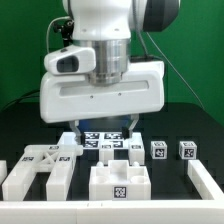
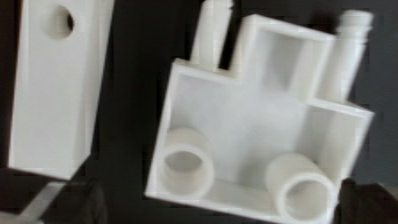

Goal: Assemble chair

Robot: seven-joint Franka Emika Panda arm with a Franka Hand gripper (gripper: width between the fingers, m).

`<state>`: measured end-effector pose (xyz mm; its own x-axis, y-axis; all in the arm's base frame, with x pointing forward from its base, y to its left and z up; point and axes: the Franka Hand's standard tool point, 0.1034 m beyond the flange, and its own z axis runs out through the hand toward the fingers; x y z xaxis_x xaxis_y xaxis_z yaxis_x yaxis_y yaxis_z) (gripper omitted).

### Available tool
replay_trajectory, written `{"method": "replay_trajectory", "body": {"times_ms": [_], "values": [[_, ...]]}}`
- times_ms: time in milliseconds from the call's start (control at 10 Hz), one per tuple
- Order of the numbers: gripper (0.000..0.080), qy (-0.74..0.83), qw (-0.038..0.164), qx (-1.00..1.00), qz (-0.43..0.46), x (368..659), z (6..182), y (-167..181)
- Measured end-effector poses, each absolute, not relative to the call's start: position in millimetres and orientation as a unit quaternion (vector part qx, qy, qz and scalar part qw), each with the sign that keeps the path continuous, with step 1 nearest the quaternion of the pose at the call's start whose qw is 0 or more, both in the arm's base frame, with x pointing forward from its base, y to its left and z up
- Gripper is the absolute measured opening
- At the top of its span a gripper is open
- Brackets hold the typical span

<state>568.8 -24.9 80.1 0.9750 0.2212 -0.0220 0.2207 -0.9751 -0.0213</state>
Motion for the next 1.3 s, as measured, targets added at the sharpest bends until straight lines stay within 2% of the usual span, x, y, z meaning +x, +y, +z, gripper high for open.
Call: {"method": "replay_trajectory", "body": {"times_ms": [200,700,1100,1300], "values": [[0.0649,-0.109,0.007,-0.994,0.001,573.0,70.2,-25.3],[0.0649,-0.107,0.002,-0.994,-0.013,574.3,30.2,-26.1],[0.0649,-0.11,0.001,-0.994,-0.014,572.7,23.9,-26.8],[0.0368,-0.11,0.001,-0.994,-0.014,572.7,23.9,-26.8]]}}
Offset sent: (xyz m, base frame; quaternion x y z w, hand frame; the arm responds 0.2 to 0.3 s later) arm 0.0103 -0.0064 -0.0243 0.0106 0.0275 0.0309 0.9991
